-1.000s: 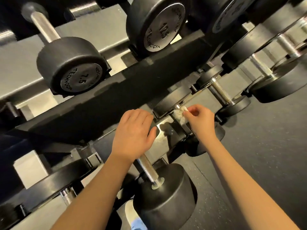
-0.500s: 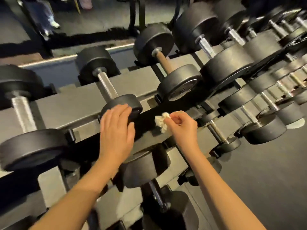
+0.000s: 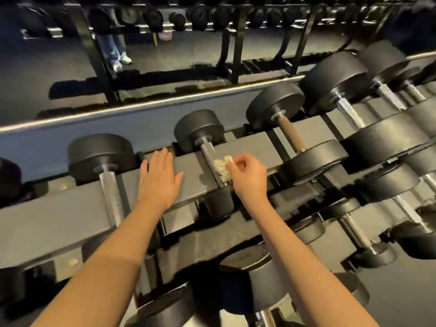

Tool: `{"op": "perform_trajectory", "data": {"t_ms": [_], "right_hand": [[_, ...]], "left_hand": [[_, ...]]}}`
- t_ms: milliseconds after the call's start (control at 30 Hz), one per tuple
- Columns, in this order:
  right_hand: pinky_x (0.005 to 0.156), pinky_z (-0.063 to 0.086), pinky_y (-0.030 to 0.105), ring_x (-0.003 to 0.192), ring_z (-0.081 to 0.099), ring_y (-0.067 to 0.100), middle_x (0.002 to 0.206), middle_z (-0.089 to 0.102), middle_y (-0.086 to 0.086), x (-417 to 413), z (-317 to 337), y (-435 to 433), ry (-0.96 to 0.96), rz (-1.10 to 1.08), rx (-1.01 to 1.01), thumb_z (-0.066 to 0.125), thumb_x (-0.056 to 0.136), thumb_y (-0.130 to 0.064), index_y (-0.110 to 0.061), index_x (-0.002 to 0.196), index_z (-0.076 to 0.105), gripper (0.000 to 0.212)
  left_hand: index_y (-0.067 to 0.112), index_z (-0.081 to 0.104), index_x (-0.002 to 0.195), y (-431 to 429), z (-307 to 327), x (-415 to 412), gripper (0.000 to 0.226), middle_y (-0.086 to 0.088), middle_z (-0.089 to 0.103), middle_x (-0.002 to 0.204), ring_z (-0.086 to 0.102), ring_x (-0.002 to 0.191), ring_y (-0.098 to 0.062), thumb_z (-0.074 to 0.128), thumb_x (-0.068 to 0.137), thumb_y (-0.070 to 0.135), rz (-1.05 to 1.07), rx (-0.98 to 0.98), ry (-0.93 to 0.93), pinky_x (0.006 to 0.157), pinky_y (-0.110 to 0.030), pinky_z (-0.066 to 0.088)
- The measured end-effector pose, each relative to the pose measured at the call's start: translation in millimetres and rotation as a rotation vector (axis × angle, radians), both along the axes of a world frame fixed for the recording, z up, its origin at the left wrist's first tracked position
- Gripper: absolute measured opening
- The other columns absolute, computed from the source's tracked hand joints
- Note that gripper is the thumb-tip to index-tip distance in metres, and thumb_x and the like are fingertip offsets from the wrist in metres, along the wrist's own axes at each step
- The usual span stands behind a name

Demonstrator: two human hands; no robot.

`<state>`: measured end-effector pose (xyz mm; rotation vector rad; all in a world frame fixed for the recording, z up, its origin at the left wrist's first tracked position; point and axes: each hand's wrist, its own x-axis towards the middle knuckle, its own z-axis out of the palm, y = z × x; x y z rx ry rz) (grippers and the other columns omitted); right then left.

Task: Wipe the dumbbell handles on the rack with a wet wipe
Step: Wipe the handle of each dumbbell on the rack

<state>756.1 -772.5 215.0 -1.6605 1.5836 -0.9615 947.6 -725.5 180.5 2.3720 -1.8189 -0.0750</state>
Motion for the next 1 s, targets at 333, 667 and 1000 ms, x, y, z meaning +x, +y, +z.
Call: {"op": "perform_trajectory", "data": {"t_ms": [333,667,1000], "right_hand": [[0.057,0.041,0.013,0.063,0.055,0.004,0.073,0.06,-0.007,-2.9,-2.4,-0.5,0.024,-0.012,-0.01,0.063,0.09,-0.028,-0.017,0.083,0.061,0.013],[0.063,0.051,0.023,0.073,0.058,0.009,0.083,0.06,-0.003,2.6,4.1,-29.3,0.241,0.181,0.142,0.062,0.091,-0.024,-0.015,0.092,0.06,0.01],[0.051,0.037,0.004,0.064,0.048,0.004,0.071,0.053,-0.008,27.8,7.8,-64.2,0.226,0.269,0.081,0.061,0.089,-0.018,-0.016,0.079,0.056,0.011]], "left_hand": [[0.006,0.039,0.142,-36.8,-32.1,-13.9,0.056,-0.009,0.043,0.144,0.035,0.135,-0.024,0.033,0.098,0.042,0.211,-0.128,0.01,0.116,-0.04,0.022],[0.002,0.048,0.133,-39.1,-42.8,-12.2,0.057,-0.014,0.054,0.129,0.046,0.122,-0.03,0.03,0.097,0.042,0.208,-0.186,-0.011,0.108,-0.043,0.03],[0.004,0.034,0.146,-37.4,-43.8,-15.1,0.062,-0.014,0.037,0.15,0.028,0.142,-0.028,0.032,0.098,0.044,0.258,-0.218,-0.023,0.12,-0.043,0.012]]}}
